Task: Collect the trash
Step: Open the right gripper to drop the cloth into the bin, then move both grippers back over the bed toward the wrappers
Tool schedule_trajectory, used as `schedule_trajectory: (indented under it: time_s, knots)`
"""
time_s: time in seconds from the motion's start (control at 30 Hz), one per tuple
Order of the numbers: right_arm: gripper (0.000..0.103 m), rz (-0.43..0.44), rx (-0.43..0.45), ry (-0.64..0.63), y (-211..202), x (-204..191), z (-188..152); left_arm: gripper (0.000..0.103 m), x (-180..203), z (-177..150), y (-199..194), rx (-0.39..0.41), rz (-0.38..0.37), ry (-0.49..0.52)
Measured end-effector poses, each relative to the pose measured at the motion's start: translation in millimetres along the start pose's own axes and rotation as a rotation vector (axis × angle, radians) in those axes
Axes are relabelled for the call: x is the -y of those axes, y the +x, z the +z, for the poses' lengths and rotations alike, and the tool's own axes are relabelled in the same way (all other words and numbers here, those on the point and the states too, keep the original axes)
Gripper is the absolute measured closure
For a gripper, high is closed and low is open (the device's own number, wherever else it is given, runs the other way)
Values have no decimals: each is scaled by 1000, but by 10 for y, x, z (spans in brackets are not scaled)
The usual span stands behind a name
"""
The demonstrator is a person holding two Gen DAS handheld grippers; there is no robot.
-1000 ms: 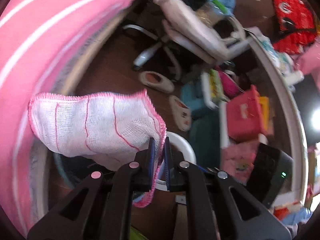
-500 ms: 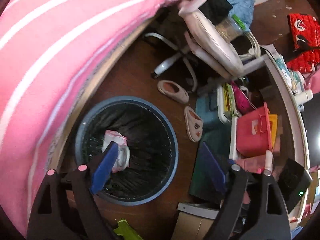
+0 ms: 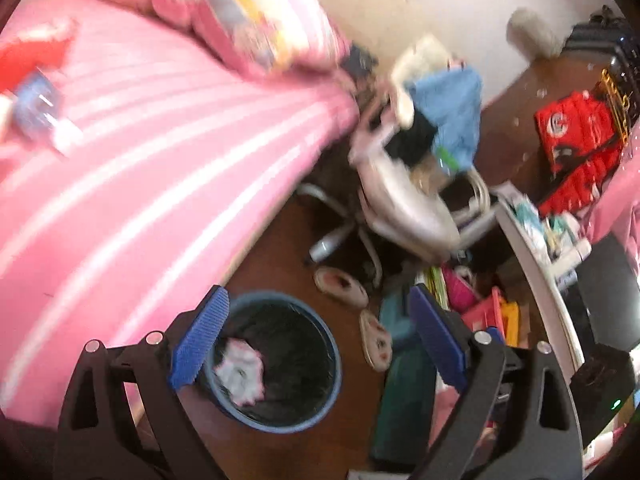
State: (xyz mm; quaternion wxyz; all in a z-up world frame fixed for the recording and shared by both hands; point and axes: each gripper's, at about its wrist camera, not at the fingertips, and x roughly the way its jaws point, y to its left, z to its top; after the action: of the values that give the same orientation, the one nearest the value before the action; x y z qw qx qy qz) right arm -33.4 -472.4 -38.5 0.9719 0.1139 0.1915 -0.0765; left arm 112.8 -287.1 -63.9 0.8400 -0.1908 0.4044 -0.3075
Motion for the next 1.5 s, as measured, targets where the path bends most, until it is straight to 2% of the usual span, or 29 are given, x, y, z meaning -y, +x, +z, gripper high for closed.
schedule_trajectory:
  time_s: [0.07, 0.1, 0.17, 0.27, 0.37, 0.53, 0.6, 0.7, 0.87, 1.1, 1.23, 1.5]
  knots:
    - [5, 83, -25, 9, -21, -162, 120, 14, -91, 71, -333, 53, 31, -2]
    - [5, 108, -82, -22, 12, -339, 192, 14, -139, 97, -456, 74, 40, -6]
    - [5, 126, -141, -88, 64, -642, 275, 14, -302, 146, -840, 140, 73, -30]
    - [5, 199, -122, -136, 22, -1036, 300, 14, -565, 176, -1316, 202, 80, -78]
    - [5, 313, -178, -177, 97, -1532, 264, 14, -881, 178, -1851, 267, 116, -104]
    - [5, 424, -254, -198, 235, -2184, 202, 12, -1306, 146, -2392, 300, 227, -134]
    - [5, 461, -289, -204, 293, -2423, 150, 13, -1557, 74, -2607, 328, 287, -170]
    - [5, 514, -350, -224, 362, -2803, 50, 12, -1957, -31, -2808, 318, 344, -246]
    - [5, 564, -489, -193, 671, -3171, -121, 13, -2436, -148, -2906, 309, 406, -349]
    - [5, 579, -658, -103, 1097, -3399, -384, 13, -2905, -142, -2789, 239, 361, -452]
    - [6, 545, -713, -109, 1288, -3528, -547, 14, -3082, -139, -2702, 210, 312, -516]
    - [7, 532, -758, -119, 1605, -3759, -611, 14, -3338, 30, -2437, 157, 302, -569]
